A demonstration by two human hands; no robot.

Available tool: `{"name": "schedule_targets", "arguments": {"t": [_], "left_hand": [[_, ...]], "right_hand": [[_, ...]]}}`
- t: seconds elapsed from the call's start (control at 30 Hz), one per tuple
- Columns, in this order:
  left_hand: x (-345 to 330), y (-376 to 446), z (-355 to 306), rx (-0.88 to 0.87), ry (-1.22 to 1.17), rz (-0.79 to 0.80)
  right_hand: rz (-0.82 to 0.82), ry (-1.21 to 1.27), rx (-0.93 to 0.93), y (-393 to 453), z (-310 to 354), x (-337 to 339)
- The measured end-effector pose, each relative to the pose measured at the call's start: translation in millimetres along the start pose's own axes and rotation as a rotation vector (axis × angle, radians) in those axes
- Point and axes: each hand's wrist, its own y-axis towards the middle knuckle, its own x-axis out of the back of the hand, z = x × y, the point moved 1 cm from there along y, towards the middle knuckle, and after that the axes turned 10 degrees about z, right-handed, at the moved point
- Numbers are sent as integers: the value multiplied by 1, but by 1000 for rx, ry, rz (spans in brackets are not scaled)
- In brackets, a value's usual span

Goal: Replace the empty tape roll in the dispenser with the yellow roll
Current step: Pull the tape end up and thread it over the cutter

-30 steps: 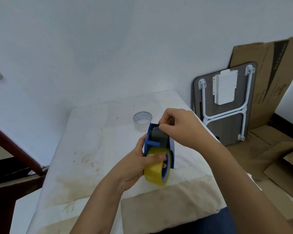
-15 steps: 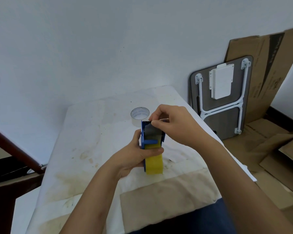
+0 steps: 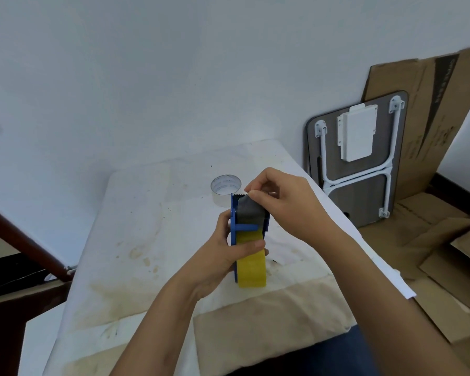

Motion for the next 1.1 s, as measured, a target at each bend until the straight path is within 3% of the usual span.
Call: {"name": "schedule_targets", "arguments": {"t": [0.2, 0.93, 1.1], "left_hand": [[-1, -5, 0, 71, -19, 122], [1, -20, -6, 137, 112, 263], [1, -20, -7, 116, -28, 261]], "right_hand": [[-42, -38, -33, 2, 0, 2], [-149, 59, -150, 7, -5, 4], [-166, 132, -190, 8, -7, 2]]}}
